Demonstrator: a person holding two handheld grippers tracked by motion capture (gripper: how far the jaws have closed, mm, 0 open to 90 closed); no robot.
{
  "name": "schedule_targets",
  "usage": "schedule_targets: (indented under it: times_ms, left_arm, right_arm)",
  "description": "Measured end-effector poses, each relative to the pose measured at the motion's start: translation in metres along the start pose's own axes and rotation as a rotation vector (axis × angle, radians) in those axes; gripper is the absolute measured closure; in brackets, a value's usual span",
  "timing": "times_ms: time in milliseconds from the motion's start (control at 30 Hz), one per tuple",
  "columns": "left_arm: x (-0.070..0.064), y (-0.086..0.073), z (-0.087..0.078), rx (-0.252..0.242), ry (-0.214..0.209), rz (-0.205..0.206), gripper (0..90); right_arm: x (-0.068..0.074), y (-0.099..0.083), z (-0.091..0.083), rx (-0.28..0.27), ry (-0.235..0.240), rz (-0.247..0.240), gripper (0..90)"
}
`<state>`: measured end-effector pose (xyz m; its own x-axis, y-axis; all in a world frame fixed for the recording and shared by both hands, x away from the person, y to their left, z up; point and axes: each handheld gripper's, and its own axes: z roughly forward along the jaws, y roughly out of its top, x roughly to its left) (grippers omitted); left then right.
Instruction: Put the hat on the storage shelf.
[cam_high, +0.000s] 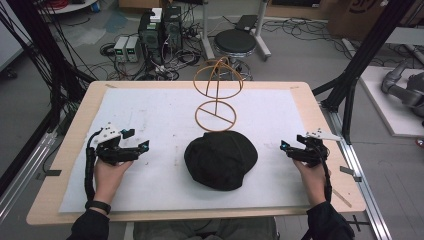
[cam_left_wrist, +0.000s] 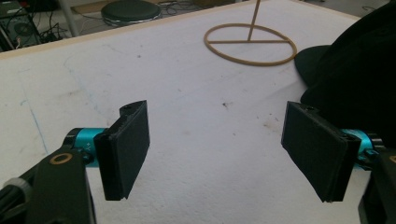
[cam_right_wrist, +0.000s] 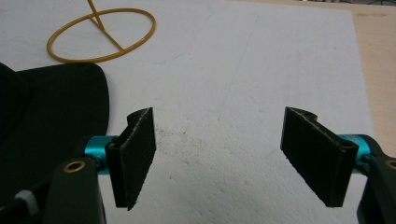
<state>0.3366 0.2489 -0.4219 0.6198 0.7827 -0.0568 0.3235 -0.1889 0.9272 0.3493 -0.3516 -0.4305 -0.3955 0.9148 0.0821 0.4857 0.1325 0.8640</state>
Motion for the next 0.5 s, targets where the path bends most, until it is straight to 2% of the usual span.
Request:
schedule_targets:
  times_ms: [167,333,400,433,500]
  left_arm:
    - [-0.006,0.002,-0.002,-0.016,-0.017,0.010,21.5]
    - [-0.020,0.012,-0.006,-0.045,-0.090,0.002,20.7]
    - [-0.023,0.013,-0.007,-0.050,-0.101,0.004,20.3]
    - [-0.033,0.016,-0.010,-0.060,-0.136,0.013,19.8]
    - [-0.041,0.017,-0.010,-0.063,-0.176,0.011,19.8]
  right_arm:
    - [-0.001,0.000,0.001,0.001,-0.004,-0.004,26.1]
    - [0.000,0.002,0.001,-0.007,-0.005,-0.009,26.0]
    - [0.000,0.002,0.002,-0.008,-0.007,-0.012,26.0]
    - [0.000,0.002,0.002,0.001,-0.003,-0.022,26.2]
    - [0.001,0.002,0.002,0.001,-0.009,-0.027,26.2]
